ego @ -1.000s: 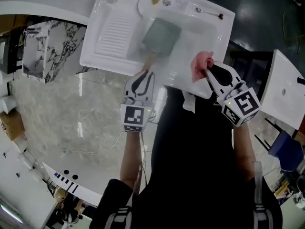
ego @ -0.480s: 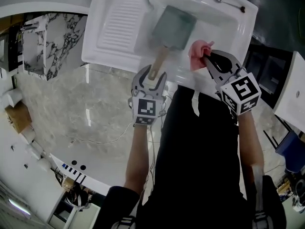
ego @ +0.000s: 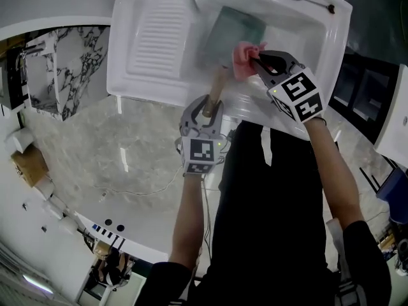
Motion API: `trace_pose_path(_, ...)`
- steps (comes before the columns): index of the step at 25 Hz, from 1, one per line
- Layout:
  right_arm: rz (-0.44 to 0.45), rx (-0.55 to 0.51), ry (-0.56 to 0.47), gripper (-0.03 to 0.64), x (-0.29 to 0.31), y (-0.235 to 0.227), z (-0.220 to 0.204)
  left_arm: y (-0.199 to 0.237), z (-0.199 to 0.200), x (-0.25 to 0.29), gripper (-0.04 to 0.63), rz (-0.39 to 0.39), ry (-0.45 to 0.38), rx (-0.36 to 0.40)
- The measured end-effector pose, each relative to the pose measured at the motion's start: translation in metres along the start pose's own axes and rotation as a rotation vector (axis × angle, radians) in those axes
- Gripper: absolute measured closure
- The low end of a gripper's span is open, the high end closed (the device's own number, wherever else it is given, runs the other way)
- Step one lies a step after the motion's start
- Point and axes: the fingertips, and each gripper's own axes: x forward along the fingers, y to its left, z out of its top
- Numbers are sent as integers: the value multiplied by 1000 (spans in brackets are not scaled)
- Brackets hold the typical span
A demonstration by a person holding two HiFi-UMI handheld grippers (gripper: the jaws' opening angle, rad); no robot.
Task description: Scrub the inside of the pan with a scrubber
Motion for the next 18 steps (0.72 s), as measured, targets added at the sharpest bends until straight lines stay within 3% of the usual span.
trace_pose_path(8, -4, -141, 80, 578, 87, -21, -21, -2, -1, 4, 440, -21, 36, 19)
trace_pose_path(11, 61, -182, 102, 577, 115, -18, -25, -3, -3, 6, 440, -35, 58, 20)
trace_pose_path(18, 233, -189, 136, 577, 153, 0, -28, -1, -5, 7, 443, 26, 81, 2)
